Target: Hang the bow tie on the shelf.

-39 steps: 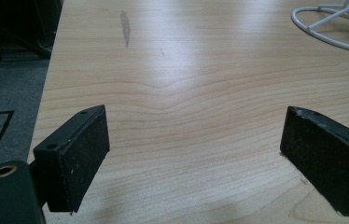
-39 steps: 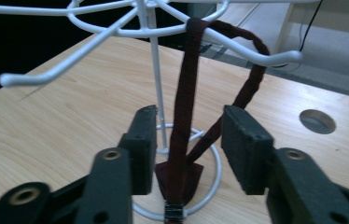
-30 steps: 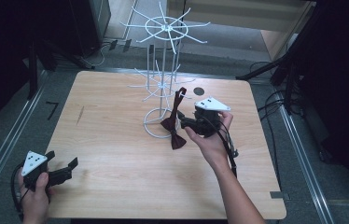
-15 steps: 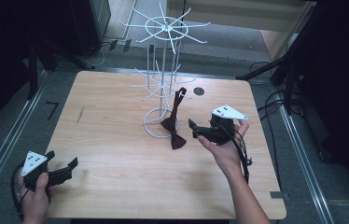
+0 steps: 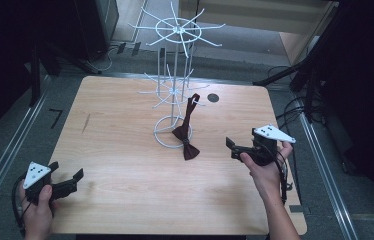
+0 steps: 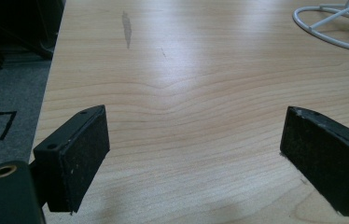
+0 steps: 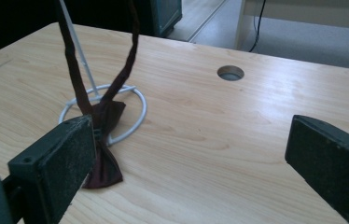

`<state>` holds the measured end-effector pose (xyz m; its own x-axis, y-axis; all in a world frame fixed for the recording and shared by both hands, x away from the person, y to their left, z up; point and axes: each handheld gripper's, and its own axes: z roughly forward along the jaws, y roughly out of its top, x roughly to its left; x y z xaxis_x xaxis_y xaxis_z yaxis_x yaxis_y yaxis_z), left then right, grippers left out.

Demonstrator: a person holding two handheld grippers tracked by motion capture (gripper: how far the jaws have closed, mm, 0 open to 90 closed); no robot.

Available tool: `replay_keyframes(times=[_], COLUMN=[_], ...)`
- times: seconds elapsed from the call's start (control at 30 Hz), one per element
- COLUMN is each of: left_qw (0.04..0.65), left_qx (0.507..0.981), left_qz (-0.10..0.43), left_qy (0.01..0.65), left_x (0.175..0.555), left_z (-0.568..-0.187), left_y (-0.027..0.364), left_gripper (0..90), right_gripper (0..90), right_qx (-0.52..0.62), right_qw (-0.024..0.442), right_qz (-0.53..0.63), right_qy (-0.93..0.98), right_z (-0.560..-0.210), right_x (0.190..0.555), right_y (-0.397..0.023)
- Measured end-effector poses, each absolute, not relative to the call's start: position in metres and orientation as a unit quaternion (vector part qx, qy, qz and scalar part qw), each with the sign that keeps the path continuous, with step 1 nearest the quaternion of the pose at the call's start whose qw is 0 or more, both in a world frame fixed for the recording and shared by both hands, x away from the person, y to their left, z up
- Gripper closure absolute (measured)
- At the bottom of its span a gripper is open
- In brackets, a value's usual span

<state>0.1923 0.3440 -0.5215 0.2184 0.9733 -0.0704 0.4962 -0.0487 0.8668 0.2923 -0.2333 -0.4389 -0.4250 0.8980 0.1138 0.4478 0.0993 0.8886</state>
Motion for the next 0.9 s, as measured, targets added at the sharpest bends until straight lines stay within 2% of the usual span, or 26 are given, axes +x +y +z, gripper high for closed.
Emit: replay_keyframes(times=[0.9], left_qw=[0.411], left_qx=[0.663], left_qz=[0.296], left_qy=[0.552], left_x=[0.192], left_z=[-0.522], left_y=[0.343], left_gripper=[8.9], right_gripper=[1.2], right_qx=[0.555], right_qw=[0.242], right_qz=[0.438], right_qy=[0.665], right_z=[-0.503], right_x=[0.254], right_y=[-0.317])
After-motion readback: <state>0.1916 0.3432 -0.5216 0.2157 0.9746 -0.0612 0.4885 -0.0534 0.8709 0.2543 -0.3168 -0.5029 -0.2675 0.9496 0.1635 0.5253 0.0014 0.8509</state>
